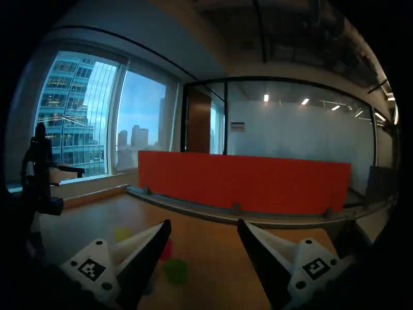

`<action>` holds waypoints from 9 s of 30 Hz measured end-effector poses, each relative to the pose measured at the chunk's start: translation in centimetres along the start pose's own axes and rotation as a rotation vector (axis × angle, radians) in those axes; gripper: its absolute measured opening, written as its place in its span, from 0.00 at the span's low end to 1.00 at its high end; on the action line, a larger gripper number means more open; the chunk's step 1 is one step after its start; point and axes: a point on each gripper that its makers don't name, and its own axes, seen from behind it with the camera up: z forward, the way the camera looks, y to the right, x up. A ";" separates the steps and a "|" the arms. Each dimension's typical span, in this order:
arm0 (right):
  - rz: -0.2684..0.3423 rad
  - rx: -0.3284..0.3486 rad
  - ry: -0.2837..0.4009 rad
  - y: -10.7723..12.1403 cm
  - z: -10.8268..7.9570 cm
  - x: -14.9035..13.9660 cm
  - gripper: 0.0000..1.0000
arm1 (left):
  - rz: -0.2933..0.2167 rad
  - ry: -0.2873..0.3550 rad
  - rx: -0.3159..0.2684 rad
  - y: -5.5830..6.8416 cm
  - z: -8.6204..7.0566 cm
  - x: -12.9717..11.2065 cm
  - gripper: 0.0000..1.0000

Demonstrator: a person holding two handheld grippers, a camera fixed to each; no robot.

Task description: Pour water

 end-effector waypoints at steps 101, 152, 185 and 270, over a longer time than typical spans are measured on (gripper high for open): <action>-0.051 0.083 -0.271 -1.1 3.5 -11.0 0.99 | 0.210 -0.387 -0.551 16.4 3.2 -18.8 0.95; -0.054 0.083 -0.301 0.0 5.5 -12.6 0.99 | 0.276 -0.544 -0.636 22.6 7.9 -26.4 0.93; -0.059 0.083 -0.313 0.1 6.1 -13.2 0.99 | 0.240 -0.563 -0.631 24.0 9.8 -28.9 0.89; -0.080 0.158 -0.336 -2.5 7.4 -15.3 0.99 | 0.132 -0.165 -0.418 15.1 7.1 -10.5 0.84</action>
